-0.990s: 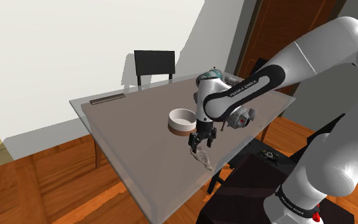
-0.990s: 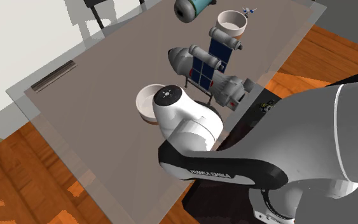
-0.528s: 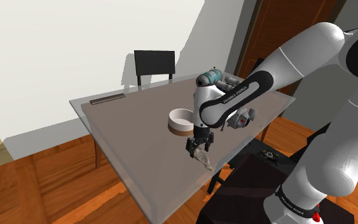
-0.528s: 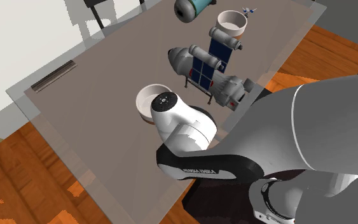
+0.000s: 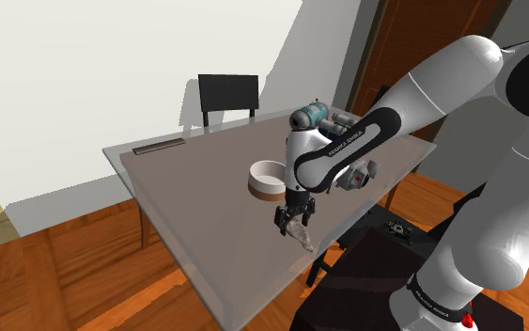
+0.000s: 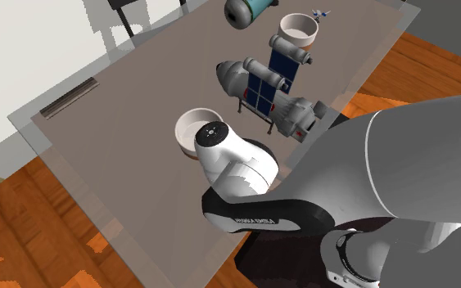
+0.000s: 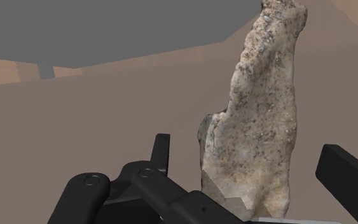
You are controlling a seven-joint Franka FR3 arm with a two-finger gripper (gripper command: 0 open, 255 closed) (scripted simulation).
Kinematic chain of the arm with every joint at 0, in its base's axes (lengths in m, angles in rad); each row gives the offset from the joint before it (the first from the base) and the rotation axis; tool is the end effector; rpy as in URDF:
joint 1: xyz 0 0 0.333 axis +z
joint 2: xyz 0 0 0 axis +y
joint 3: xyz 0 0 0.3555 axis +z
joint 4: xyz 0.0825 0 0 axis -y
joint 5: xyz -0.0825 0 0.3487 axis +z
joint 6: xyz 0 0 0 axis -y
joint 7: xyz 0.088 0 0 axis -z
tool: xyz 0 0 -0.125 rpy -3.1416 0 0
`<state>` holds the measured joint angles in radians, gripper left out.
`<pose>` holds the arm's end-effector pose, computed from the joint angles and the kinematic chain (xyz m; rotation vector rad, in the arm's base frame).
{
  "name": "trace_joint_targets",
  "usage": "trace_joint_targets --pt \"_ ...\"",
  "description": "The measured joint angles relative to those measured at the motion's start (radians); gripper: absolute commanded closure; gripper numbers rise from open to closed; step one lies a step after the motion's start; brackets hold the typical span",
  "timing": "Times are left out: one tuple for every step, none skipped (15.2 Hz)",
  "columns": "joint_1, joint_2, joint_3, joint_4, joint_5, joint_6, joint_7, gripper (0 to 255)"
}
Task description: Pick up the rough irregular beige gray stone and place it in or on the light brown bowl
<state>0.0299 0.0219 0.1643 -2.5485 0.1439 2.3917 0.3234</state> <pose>0.4044 0.0827 0.2995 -3.0608 0.3738 0.3029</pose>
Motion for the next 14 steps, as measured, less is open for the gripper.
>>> trace_joint_targets --pt "-0.001 -0.003 -0.002 0.001 -0.001 -0.003 0.000 255" --pt "-0.002 -0.005 -0.003 0.001 -0.002 -0.005 0.001 255" --pt "-0.003 -0.006 -0.004 0.001 -0.002 -0.005 0.001 255" --pt "-0.003 -0.007 -0.004 0.001 -0.002 -0.005 0.001 255" --pt "-0.004 -0.007 -0.005 0.002 -0.003 -0.006 0.000 255" --pt "-0.004 -0.007 -0.005 0.003 -0.003 -0.007 0.000 255" --pt "-0.004 -0.006 -0.004 0.004 -0.003 -0.008 0.000 255" --pt "-0.003 -0.005 -0.004 0.005 -0.003 -0.007 0.001 255" --pt "-0.003 -0.005 -0.004 0.005 -0.003 -0.006 0.002 255" --pt "-0.003 -0.006 -0.004 0.004 -0.003 -0.005 0.002 255" --pt "-0.001 -0.009 -0.002 0.003 -0.001 -0.009 0.001 255" --pt "0.000 -0.016 -0.002 0.005 0.000 -0.020 0.001 255" --pt "0.000 -0.024 -0.001 0.008 0.001 -0.031 0.002 255" --pt "0.000 -0.034 -0.002 0.008 0.001 -0.042 0.001 255"
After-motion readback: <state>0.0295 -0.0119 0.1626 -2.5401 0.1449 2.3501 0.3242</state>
